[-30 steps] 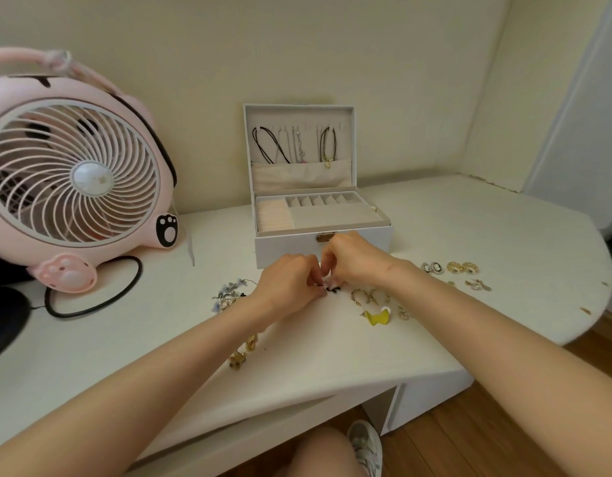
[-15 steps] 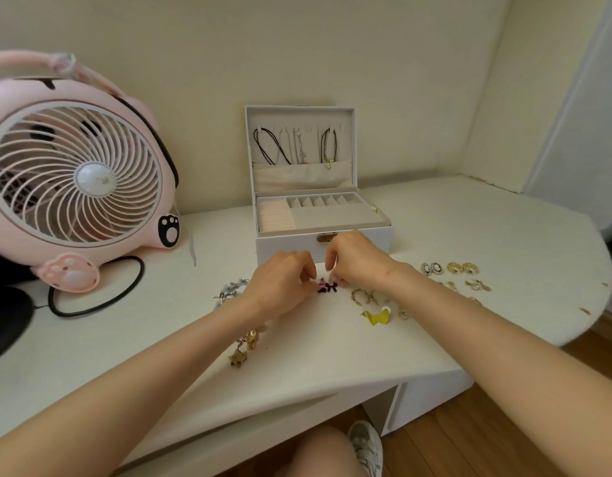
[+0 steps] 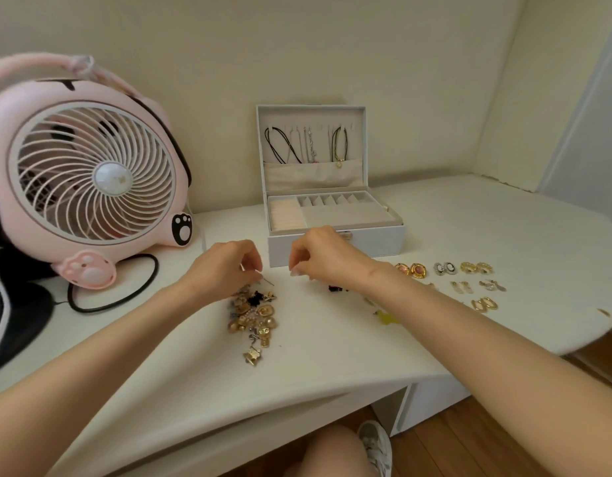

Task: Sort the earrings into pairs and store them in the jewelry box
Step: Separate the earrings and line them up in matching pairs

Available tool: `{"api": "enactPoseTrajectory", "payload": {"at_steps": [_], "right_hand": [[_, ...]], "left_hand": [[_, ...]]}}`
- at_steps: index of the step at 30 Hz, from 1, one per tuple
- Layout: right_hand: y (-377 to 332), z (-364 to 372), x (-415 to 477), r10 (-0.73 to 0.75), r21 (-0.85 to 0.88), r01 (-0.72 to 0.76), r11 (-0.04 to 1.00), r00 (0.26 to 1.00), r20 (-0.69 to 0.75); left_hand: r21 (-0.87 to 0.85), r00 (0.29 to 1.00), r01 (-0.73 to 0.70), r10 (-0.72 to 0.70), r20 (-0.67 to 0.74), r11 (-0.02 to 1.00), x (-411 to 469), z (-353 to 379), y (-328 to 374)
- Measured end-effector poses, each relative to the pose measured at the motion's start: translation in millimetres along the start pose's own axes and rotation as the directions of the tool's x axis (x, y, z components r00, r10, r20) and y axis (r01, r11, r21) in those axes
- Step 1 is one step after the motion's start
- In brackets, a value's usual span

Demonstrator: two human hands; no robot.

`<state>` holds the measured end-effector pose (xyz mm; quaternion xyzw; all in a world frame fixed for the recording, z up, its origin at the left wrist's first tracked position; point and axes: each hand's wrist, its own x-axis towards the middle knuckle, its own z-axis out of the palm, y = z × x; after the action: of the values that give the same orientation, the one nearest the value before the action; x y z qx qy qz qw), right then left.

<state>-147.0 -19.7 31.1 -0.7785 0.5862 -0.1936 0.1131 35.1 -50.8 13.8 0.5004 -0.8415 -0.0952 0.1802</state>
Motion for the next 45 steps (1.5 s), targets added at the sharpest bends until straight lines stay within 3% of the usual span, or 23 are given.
{"api": "enactPoseTrajectory", "payload": {"at_steps": [7, 17, 22, 29, 39, 45], "right_hand": [[-14.2, 29.1, 18.5, -0.027, 0.022, 0.027, 0.999, 0.999, 0.031], [-24.4, 50.3, 30.8, -0.012, -0.018, 0.012, 1.000, 1.000, 0.002], [-24.0, 51.0, 28.7, -0.027, -0.051, 0.025, 0.998, 0.999, -0.035], [-22.0, 38.9, 22.0, 0.003, 0.179, 0.007, 0.984, 0.998, -0.056], [-16.3, 25.1, 5.7, 0.041, 0.393, 0.005, 0.920, 0.993, -0.107], [-12.2, 15.9, -0.8, 0.054, 0.398, -0.036, 0.917, 0.998, -0.034]], "left_hand": [[0.049, 0.991, 0.127, -0.129, 0.041, 0.991, -1.5, -1.2, -23.1], [0.003, 0.990, 0.133, -0.133, 0.055, 0.991, -5.1, 6.1, -26.2], [0.010, 0.991, 0.112, -0.111, -0.074, 0.994, -10.2, -3.1, -33.1], [-0.051, 0.979, 0.044, -0.033, 0.202, 0.998, -24.8, -14.3, -29.1], [-0.037, 0.993, 0.036, -0.031, 0.116, 0.999, -25.7, -13.7, -31.2], [-0.012, 0.999, -0.004, 0.005, 0.052, 1.000, -22.4, -24.8, -28.1]]}}
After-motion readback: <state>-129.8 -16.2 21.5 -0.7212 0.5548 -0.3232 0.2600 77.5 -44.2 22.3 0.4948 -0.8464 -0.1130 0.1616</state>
